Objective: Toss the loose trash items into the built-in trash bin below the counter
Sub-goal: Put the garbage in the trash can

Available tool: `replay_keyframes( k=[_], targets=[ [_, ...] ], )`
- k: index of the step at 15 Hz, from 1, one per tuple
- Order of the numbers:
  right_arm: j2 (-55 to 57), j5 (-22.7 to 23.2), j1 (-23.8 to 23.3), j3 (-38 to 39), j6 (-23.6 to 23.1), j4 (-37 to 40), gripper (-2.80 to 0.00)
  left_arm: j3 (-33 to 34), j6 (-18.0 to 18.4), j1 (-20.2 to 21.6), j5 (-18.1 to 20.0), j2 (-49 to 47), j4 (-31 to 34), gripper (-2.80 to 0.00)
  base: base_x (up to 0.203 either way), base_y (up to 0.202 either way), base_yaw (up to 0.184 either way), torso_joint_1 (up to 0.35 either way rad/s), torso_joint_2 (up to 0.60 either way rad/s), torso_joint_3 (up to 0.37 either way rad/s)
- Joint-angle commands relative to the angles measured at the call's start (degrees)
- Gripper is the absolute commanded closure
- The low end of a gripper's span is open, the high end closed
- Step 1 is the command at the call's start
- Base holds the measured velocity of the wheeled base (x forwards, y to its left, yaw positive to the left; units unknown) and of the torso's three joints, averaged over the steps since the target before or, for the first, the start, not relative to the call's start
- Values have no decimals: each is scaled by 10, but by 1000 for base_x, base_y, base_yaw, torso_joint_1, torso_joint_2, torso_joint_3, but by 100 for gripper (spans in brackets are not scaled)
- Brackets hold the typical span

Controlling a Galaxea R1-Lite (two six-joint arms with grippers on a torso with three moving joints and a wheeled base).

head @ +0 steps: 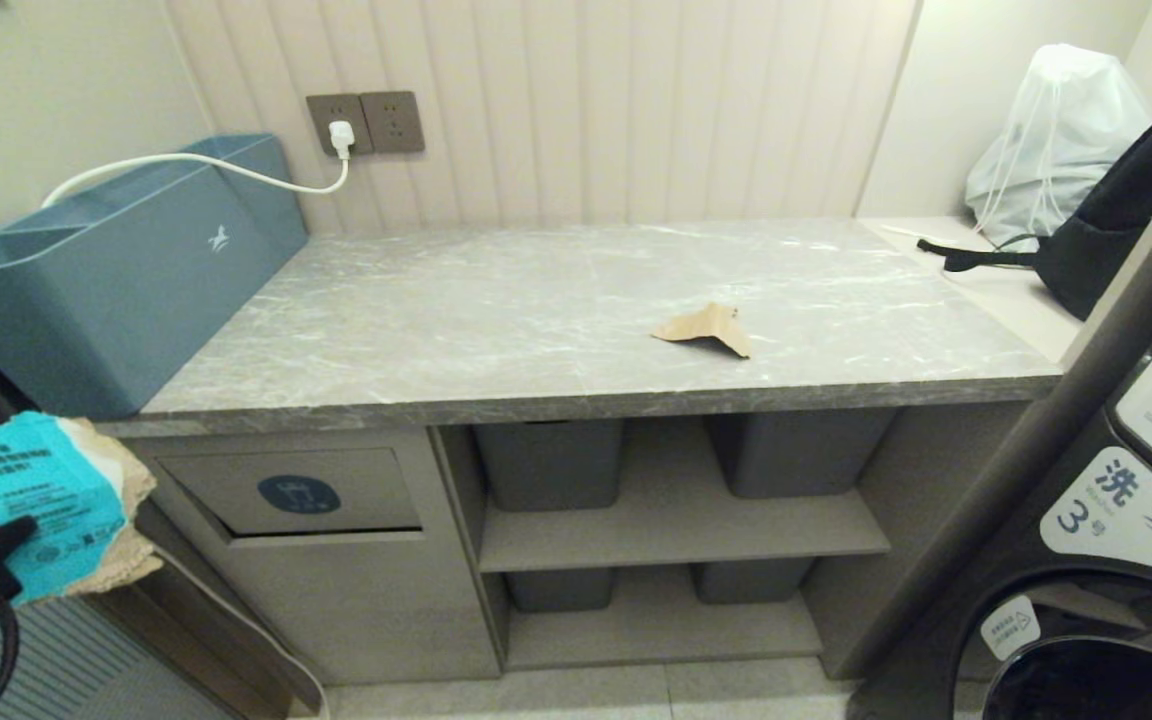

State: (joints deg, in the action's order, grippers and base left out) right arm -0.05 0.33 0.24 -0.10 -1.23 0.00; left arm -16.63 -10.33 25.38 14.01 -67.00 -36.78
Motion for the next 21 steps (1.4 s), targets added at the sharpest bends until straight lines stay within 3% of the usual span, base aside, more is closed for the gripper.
replay_keyframes(
  k=[1,3,5,6,9,11,14,18,21],
  targets=[
    [0,0,0,0,0,0,0,36,1,1,4,7,-5,0,0,0,0,-236,526,298],
    [0,1,0,0,1,-1,0,51,-17,1,13,-7,-5,0,0,0,0,-232,525,284],
    [0,0,0,0,0,-1,0,48,-82,0,15,-34,-5,0,0,0,0,-221,515,284],
    [0,0,0,0,1,-1,0,46,-146,-3,16,-43,-5,0,0,0,0,-215,502,279],
    [0,0,0,0,0,-1,0,27,-382,-27,18,-94,-6,0,0,0,0,-205,492,288],
    [0,1,0,0,-1,-1,0,-9,-465,-46,19,-154,-7,0,0,0,0,-196,482,277],
    [0,1,0,1,0,-1,0,-53,-511,-76,19,-242,-42,0,0,0,0,-182,468,282],
    [0,2,0,1,-4,0,0,-69,-530,-89,7,-382,-194,0,0,0,0,-48,142,79],
    [0,2,0,1,-4,0,0,-126,-537,-109,-6,-459,-247,0,0,0,0,0,0,0]
  ],
)
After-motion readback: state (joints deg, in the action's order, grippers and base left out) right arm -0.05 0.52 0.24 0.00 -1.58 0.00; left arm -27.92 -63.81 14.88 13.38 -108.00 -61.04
